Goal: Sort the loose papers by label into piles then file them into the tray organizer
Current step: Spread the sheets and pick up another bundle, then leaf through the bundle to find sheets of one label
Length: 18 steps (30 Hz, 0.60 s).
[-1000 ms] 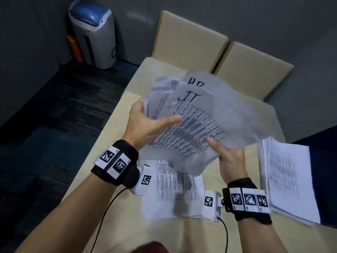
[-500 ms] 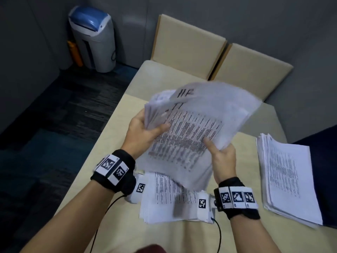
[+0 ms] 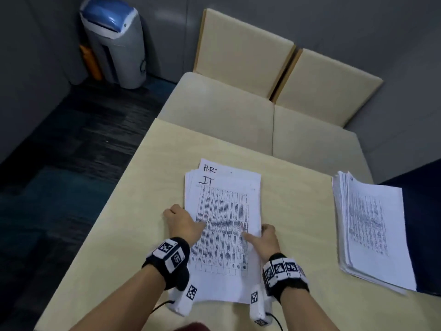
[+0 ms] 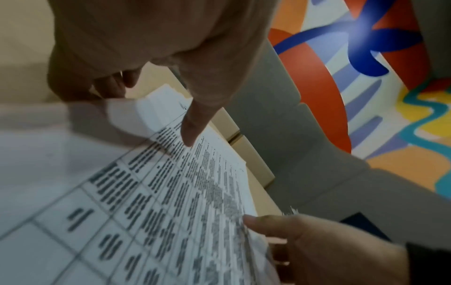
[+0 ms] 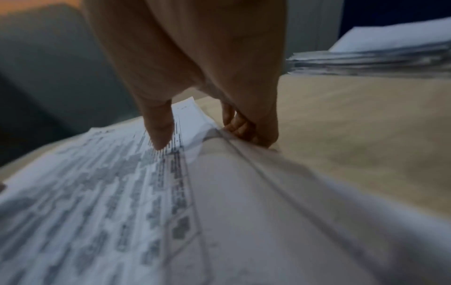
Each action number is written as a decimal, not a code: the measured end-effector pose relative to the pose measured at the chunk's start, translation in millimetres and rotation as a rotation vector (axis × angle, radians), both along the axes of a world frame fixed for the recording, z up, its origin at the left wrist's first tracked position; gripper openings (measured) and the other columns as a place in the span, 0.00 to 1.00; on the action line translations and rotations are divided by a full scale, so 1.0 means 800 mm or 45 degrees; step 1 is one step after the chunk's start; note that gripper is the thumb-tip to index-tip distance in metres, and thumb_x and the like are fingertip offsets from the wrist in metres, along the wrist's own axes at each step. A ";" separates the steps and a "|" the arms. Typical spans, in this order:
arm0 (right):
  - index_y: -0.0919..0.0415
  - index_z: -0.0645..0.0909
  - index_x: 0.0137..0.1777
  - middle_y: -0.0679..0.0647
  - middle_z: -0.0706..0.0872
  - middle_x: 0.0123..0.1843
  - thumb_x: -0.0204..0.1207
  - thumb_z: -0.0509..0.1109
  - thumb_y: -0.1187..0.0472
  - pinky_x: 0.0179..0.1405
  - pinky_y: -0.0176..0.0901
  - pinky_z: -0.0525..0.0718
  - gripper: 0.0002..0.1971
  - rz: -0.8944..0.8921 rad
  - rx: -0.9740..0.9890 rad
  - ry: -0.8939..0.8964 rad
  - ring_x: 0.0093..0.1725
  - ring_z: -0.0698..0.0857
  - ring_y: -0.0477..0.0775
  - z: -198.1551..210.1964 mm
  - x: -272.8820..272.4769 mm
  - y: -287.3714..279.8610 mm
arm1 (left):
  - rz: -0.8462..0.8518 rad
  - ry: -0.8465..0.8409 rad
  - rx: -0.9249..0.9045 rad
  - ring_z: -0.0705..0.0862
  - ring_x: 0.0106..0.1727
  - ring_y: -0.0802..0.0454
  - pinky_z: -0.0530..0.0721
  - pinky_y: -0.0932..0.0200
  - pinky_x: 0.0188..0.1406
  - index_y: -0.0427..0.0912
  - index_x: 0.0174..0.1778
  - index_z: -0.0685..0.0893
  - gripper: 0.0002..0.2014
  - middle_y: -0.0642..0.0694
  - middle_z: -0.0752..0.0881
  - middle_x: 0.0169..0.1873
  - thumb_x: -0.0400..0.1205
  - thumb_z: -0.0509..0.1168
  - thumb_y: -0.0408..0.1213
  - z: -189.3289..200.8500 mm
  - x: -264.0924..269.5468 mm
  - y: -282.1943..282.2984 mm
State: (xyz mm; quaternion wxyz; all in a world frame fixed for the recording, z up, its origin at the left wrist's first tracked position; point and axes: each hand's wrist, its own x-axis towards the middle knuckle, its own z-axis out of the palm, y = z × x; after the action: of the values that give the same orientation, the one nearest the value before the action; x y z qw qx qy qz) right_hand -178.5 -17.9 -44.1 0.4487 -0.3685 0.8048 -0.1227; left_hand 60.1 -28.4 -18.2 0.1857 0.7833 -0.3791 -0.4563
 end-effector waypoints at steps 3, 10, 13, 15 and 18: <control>0.64 0.77 0.73 0.57 0.86 0.68 0.69 0.84 0.51 0.71 0.55 0.82 0.36 -0.022 0.074 -0.128 0.65 0.86 0.60 0.013 0.006 0.004 | 0.001 0.141 0.087 0.84 0.56 0.42 0.84 0.54 0.55 0.32 0.69 0.75 0.33 0.38 0.83 0.63 0.72 0.79 0.40 -0.006 -0.004 -0.002; 0.60 0.67 0.78 0.50 0.79 0.72 0.84 0.68 0.69 0.68 0.44 0.73 0.25 0.038 0.007 -0.261 0.68 0.78 0.53 0.077 -0.010 0.050 | -0.198 0.402 -0.211 0.83 0.59 0.50 0.79 0.58 0.62 0.50 0.81 0.68 0.33 0.52 0.83 0.66 0.81 0.70 0.29 0.014 -0.056 0.023; 0.54 0.73 0.70 0.52 0.84 0.65 0.82 0.68 0.71 0.61 0.43 0.78 0.20 -0.119 -0.265 -0.137 0.61 0.83 0.52 0.114 -0.062 0.072 | -0.238 0.490 -0.357 0.85 0.59 0.49 0.83 0.50 0.63 0.51 0.76 0.70 0.30 0.53 0.84 0.61 0.80 0.71 0.28 0.049 -0.113 0.018; 0.54 0.76 0.66 0.51 0.87 0.60 0.80 0.72 0.68 0.57 0.43 0.79 0.17 -0.230 -0.465 0.013 0.59 0.86 0.53 0.146 -0.107 0.081 | -0.228 0.625 -0.417 0.87 0.56 0.48 0.87 0.45 0.59 0.48 0.66 0.74 0.21 0.48 0.87 0.56 0.80 0.71 0.31 0.082 -0.158 0.011; 0.57 0.78 0.63 0.52 0.88 0.56 0.79 0.76 0.64 0.55 0.43 0.80 0.16 -0.356 -0.704 0.254 0.54 0.86 0.54 0.205 -0.182 0.085 | -0.319 0.819 -0.551 0.87 0.56 0.51 0.87 0.51 0.57 0.47 0.65 0.73 0.18 0.48 0.86 0.57 0.82 0.69 0.31 0.135 -0.235 0.001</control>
State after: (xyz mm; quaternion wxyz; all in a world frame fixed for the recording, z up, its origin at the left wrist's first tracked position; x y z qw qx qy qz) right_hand -323.9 50.3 119.8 0.2294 -0.3725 0.8238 -0.3606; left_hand -127.8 -27.7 89.6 0.3982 0.4912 -0.4815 -0.6068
